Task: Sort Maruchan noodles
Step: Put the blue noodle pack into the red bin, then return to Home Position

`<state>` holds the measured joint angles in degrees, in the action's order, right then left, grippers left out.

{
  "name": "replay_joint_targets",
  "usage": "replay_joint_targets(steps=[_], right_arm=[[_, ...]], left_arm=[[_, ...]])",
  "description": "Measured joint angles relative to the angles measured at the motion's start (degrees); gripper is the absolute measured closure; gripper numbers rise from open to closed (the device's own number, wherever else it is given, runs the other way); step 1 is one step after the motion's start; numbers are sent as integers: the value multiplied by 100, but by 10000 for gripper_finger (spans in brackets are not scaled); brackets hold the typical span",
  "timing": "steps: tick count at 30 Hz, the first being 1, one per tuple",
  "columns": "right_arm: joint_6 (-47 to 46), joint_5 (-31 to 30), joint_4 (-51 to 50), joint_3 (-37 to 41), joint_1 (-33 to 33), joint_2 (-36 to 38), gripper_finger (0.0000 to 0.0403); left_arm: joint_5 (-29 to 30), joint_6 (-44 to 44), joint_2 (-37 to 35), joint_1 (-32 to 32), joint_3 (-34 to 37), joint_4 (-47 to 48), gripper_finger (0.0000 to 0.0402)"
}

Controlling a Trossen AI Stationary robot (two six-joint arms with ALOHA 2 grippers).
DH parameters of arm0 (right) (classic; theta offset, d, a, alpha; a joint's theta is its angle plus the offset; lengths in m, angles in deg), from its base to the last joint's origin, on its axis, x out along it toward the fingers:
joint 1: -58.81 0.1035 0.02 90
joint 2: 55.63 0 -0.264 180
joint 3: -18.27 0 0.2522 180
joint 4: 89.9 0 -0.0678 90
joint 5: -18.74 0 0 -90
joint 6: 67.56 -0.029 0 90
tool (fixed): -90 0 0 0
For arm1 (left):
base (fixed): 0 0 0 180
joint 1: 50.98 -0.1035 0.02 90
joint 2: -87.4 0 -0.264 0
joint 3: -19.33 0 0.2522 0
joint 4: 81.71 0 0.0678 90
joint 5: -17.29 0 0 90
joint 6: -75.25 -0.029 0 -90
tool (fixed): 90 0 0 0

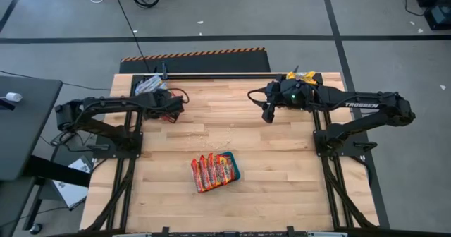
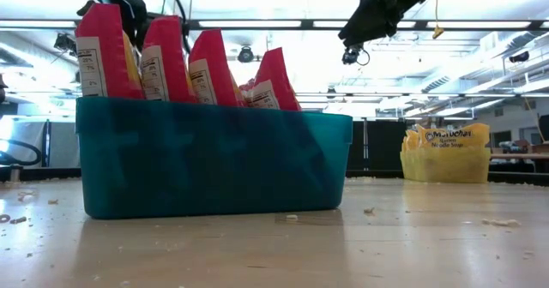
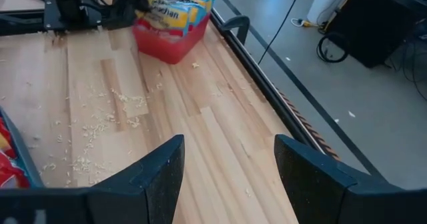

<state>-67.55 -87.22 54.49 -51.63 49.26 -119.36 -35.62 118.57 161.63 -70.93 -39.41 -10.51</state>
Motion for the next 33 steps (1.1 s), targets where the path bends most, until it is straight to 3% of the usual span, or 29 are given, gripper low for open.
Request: replay_joint_targets(steps=[5, 11, 18, 23, 29, 33], right_arm=[[2, 100, 67, 0, -99, 0, 165], [-45, 358, 112, -2, -163, -57, 165], [-4, 959, 82, 0, -155, -409, 165], [-6, 1009, 321, -1, -155, -561, 165], [180, 1033, 315, -2, -179, -749, 165], [369, 1217, 245, 0, -181, -837, 165]], left_arm=[[-649, -382, -13, -42, -13, -134, 355], [-1302, -865, -12, -448, -49, -291, 280], [-1904, -1866, -13, -1150, -732, 36, 199], [-2062, -1681, -15, -1229, -931, 93, 190], [-2036, -1118, -14, -531, -511, -2300, 200], [-1595, -530, 215, 6, -253, -2479, 210]])
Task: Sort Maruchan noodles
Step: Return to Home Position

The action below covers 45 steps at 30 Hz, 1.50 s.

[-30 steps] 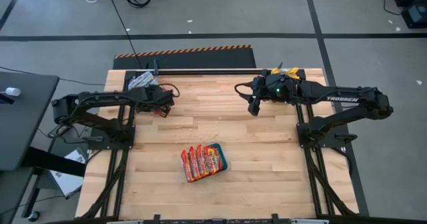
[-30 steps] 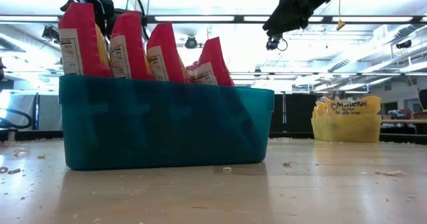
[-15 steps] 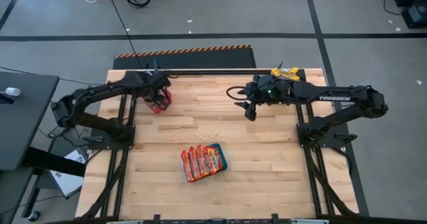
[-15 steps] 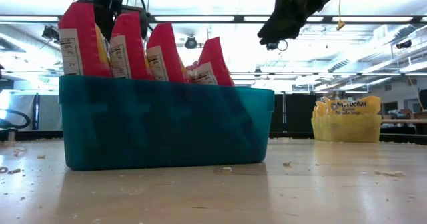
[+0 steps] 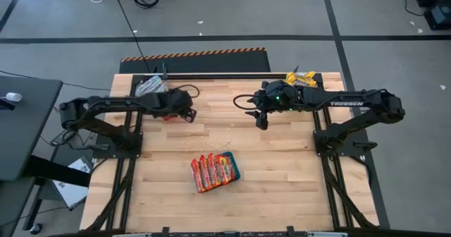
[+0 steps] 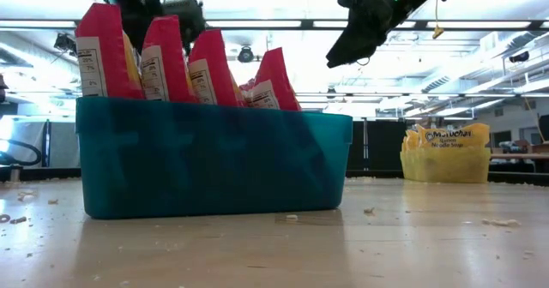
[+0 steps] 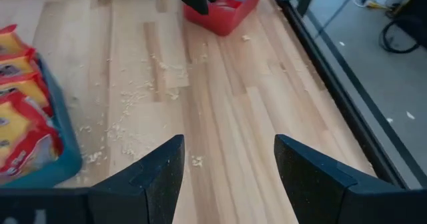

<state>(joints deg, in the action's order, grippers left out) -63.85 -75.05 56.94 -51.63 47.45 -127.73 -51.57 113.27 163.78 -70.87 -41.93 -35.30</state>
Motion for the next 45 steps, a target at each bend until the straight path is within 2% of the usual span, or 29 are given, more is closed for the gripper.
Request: replay_joint_targets(steps=[7, 10, 15, 18, 24, 27, 30, 32, 35, 37, 39, 42, 45], right_arm=[[337, 239, -95, 0, 2, -1, 165], [467, 269, -4, -1, 1, 4, 165], [258, 423, 567, -137, 2, 4, 165], [-60, 585, 996, -390, -27, 12, 165], [-615, 1143, 1497, -485, -215, -64, 169], [-675, 1358, 1527, -476, -286, -230, 187], [-664, 1436, 1797, -472, -315, -304, 224], [-632, 1389, 1902, -472, -343, -233, 261], [-653, 1085, 1880, -470, -374, 118, 337], [-566, 997, 1931, -474, -385, 426, 384], [-368, 833, 1884, -479, -379, 684, 388], [72, -78, 1646, -479, -380, 1025, 367], [44, -566, 1354, -474, -393, 1372, 353]], left_arm=[[88, 1175, 53, 257, 509, 1094, 221], [85, 1369, -215, 280, 511, 1971, 221], [437, 1577, -623, 110, 522, 3545, 221], [515, 1682, -943, -8, 519, 3876, 221], [512, 1684, -2053, 302, 348, 3506, 222], [670, 1714, -2823, 622, 408, 3292, 236], [921, 1699, -3707, 940, 591, 3270, 278], [991, 1330, -4363, 1164, 760, 3003, 318], [893, 398, -5383, 1461, 1009, 2153, 383], [760, -76, -5989, 1604, 1091, 1736, 391], [753, -277, -6483, 1688, 1082, 1612, 387], [722, -301, -7040, 1727, 1012, 1735, 383], [710, -545, -7420, 1727, 996, 1732, 383]])
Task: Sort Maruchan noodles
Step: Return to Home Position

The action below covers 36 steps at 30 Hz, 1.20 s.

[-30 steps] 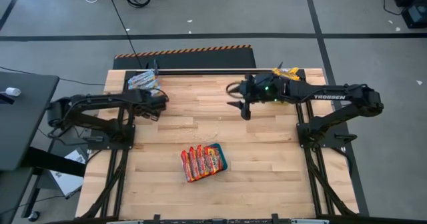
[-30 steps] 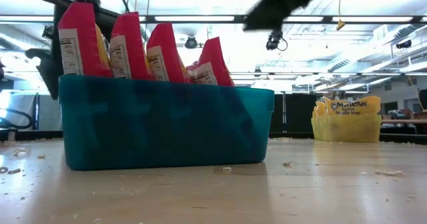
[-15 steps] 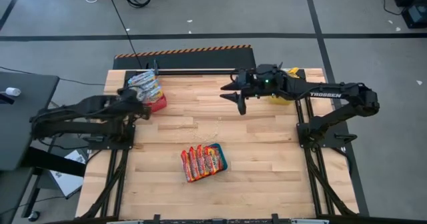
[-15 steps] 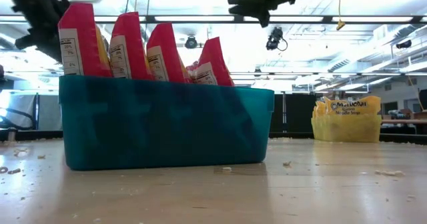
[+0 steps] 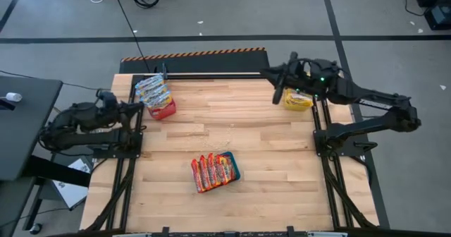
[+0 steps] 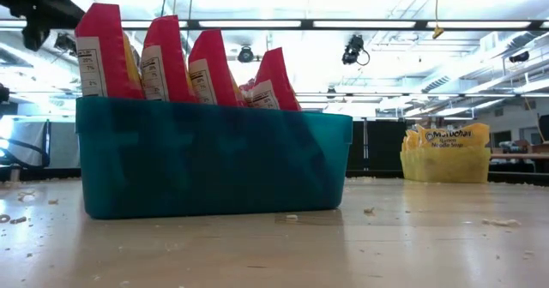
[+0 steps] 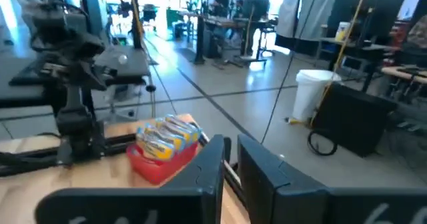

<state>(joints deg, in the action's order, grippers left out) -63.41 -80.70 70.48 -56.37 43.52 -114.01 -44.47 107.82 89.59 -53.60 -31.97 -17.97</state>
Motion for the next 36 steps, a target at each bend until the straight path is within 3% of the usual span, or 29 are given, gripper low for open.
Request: replay_joint_targets(steps=[4, 7, 10, 14, 18, 24, 28, 31, 36], right_arm=[[-372, 76, 32, 0, 13, 145, 350], [-394, 183, 187, 244, 7, 118, 351], [-441, 474, 894, 970, 15, 95, 352], [-685, 1157, 2989, 2185, 21, 221, 352], [-846, 1487, 4034, 3279, -43, 755, 353], [-1213, 1412, 4303, 4614, -311, 1935, 353], [-1828, 1776, 4970, 5435, -486, 2612, 353], [-2221, 2145, 5285, 6029, -643, 3141, 353], [-2686, 2880, 4139, 6000, -863, 4141, 353]], left_arm=[[248, 445, -151, 0, 33, -200, 383], [503, -610, -157, -7, 249, -757, 383], [40, -1555, -193, 0, 599, -1545, 383], [-1255, -2757, -195, -4, 1058, -2493, 383], [-1919, -3136, -198, -5, 1213, -2759, 383], [-2720, -3361, -198, -2, 1209, -3072, 383], [-2985, -3331, -198, -2, 1401, -3393, 383], [-3010, -3333, -198, -2, 1779, -4138, 383], [-3110, -3008, -198, -2, 2645, -5361, 383]])
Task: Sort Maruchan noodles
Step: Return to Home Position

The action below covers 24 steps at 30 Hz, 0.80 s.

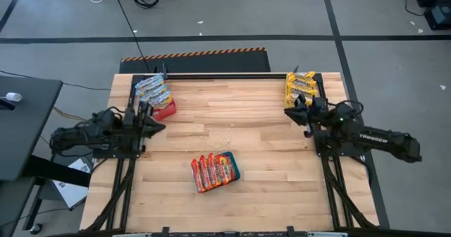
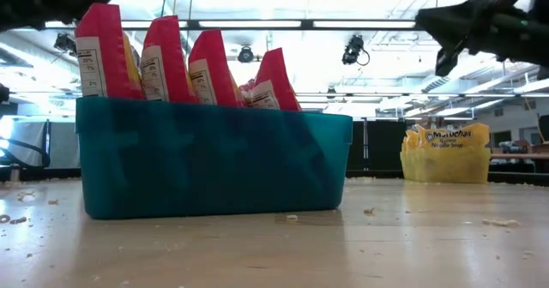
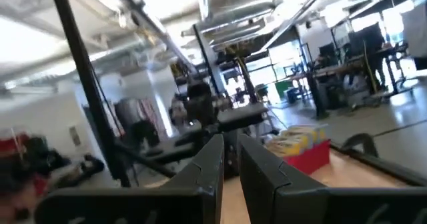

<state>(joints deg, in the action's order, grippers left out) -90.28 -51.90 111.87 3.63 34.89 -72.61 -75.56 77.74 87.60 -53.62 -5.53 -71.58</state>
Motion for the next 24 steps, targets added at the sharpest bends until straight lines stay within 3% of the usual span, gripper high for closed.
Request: replay_joint_targets(steps=[5, 11, 19, 24], right_arm=[[92, -505, -335, -4, 259, 783, 355], [335, -1355, -398, -9, 1058, 1062, 357], [624, -3089, -417, -9, 2888, 911, 360], [930, -4052, -309, -309, 4087, 817, 360]], left_arm=[[-588, 280, -2, -2, 410, -553, 383], [-946, 824, 2, 0, 415, -14, 383], [-600, 496, 11, -2, 413, 74, 383], [-569, 765, 11, -2, 413, 141, 383]])
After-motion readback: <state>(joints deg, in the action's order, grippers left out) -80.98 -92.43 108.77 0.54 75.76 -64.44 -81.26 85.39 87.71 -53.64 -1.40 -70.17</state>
